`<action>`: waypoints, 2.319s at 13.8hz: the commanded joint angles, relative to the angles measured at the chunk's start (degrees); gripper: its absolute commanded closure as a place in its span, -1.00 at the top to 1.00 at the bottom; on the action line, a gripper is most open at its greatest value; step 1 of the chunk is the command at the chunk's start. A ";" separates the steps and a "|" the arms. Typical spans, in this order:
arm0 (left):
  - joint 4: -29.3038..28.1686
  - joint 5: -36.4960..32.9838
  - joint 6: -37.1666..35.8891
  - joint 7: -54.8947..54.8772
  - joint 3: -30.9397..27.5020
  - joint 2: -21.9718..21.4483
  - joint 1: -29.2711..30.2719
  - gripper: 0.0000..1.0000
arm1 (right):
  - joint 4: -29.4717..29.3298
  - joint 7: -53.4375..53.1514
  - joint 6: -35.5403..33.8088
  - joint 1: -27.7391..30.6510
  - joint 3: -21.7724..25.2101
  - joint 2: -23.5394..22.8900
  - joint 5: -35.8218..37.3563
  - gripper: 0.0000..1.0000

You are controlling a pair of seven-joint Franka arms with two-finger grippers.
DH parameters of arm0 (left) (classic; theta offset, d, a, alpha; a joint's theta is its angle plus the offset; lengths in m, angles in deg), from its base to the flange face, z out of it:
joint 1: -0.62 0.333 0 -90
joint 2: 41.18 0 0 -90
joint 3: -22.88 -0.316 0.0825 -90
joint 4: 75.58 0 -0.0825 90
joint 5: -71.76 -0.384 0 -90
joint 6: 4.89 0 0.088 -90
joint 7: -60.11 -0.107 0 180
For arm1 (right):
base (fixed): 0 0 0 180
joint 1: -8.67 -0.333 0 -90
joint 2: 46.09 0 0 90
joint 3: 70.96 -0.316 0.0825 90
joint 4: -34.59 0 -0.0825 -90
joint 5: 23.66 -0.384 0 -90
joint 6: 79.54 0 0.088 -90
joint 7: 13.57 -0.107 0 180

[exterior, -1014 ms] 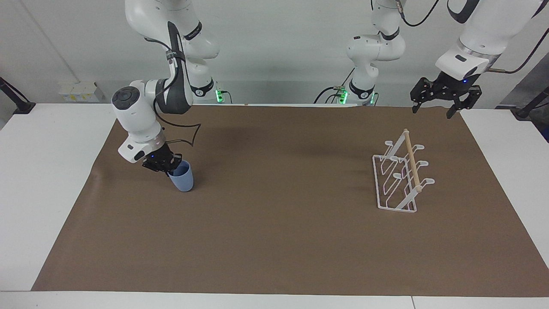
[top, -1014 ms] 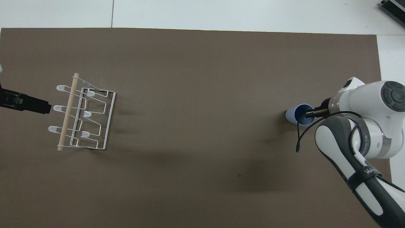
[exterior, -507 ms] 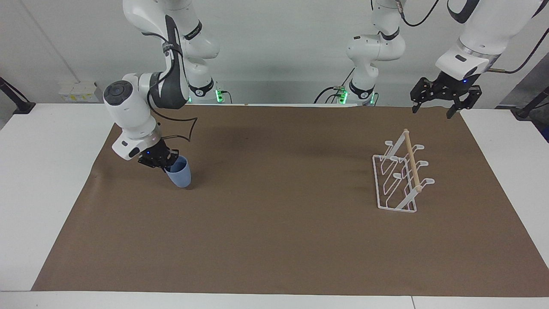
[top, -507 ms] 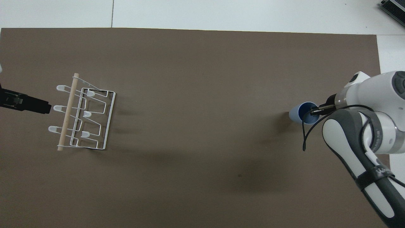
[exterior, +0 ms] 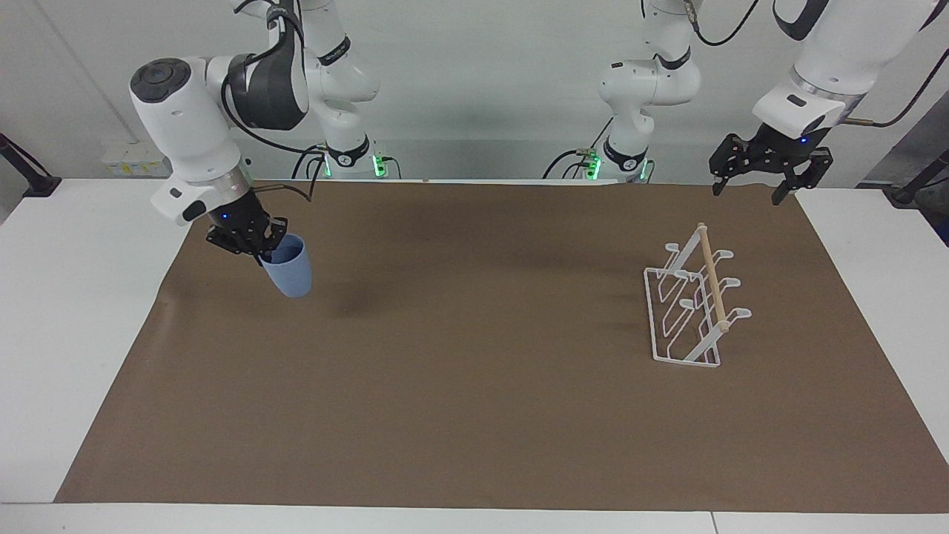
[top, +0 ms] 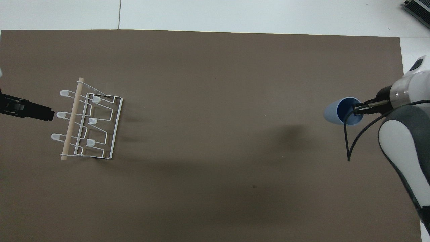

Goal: Hang cup on cup holder
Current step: 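Lift the blue cup and tip it sideways toward the rack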

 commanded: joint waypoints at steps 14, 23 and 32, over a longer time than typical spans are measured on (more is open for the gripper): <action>-1.51 0.55 -0.25 -0.12 -0.19 -1.43 0.16 1.00 | -6.76 7.60 -8.91 0.35 -0.13 3.06 -13.27 -1.00; -1.78 0.46 -3.59 -0.12 -0.81 -1.61 1.83 1.00 | 1.25 -15.48 -4.87 -6.05 -0.57 5.96 -37.44 -1.00; -1.78 0.55 -6.67 -0.65 -0.46 -2.04 1.13 1.00 | 1.51 -39.06 9.38 -19.42 -0.57 5.52 -45.55 -1.00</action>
